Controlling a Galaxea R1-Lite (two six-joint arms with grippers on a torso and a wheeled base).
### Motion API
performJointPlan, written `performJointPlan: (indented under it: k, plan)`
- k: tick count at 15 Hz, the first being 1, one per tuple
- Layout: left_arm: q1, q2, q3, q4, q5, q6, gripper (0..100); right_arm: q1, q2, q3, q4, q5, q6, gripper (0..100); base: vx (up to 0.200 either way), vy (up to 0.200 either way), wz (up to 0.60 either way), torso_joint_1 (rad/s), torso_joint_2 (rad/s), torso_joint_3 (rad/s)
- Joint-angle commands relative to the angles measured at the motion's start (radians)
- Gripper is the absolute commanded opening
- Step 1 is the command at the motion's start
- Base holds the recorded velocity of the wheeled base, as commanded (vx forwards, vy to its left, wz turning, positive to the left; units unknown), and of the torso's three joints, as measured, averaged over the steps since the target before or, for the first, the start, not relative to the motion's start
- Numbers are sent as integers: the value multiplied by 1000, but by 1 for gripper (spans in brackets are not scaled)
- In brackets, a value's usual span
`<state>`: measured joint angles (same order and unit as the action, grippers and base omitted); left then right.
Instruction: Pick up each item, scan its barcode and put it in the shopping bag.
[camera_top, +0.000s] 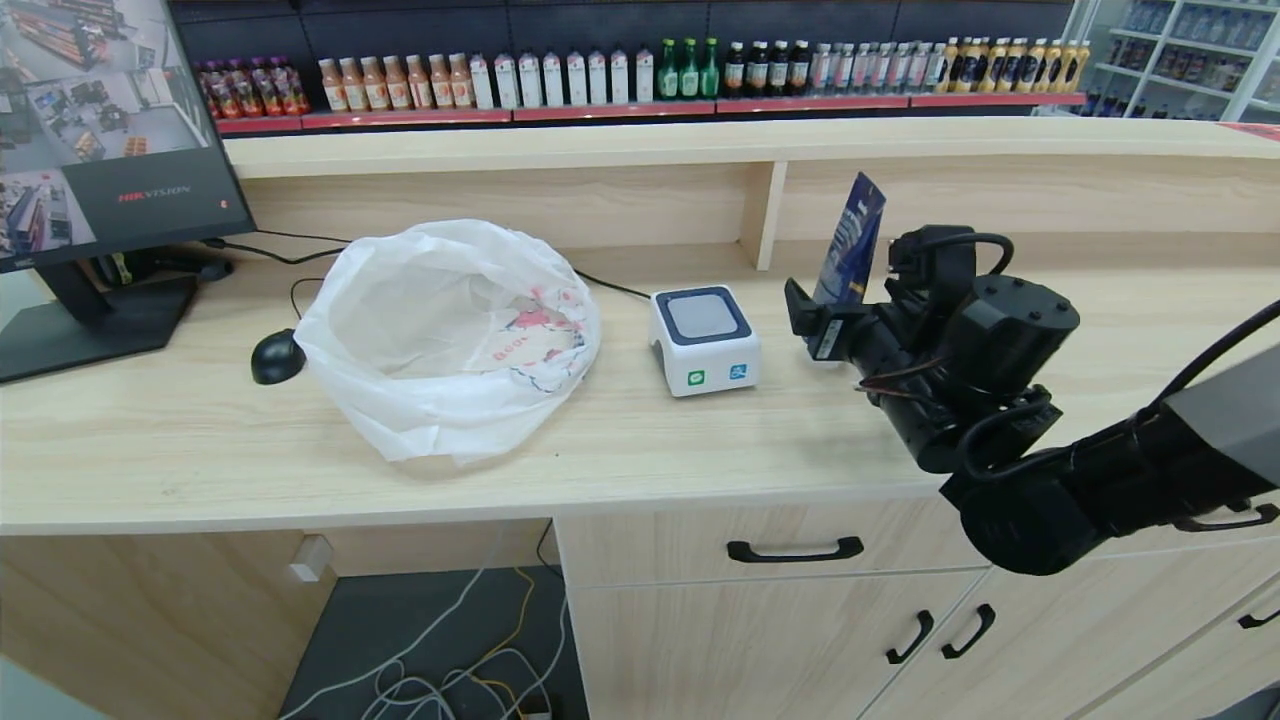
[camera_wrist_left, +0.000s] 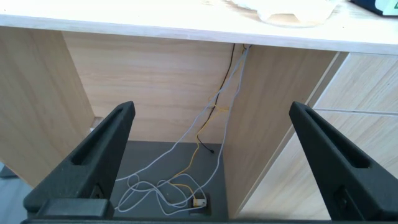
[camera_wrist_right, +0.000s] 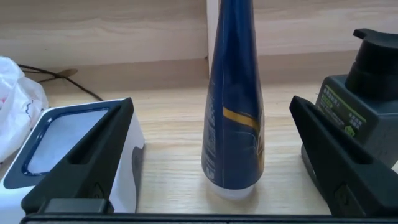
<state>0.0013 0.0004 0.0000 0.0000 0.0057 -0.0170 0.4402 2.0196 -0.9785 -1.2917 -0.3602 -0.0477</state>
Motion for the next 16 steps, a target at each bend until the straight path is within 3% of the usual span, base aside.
performJointPlan:
  k: [1, 16]
  plan:
    - [0, 0, 0, 0, 0, 0, 100, -11, -5, -14, 12, 0, 2, 100, 0, 0, 0, 0, 0, 0]
    - [0, 0, 0, 0, 0, 0, 100, -54, 103, -169, 55, 56, 23, 100, 0, 0, 0, 0, 0, 0]
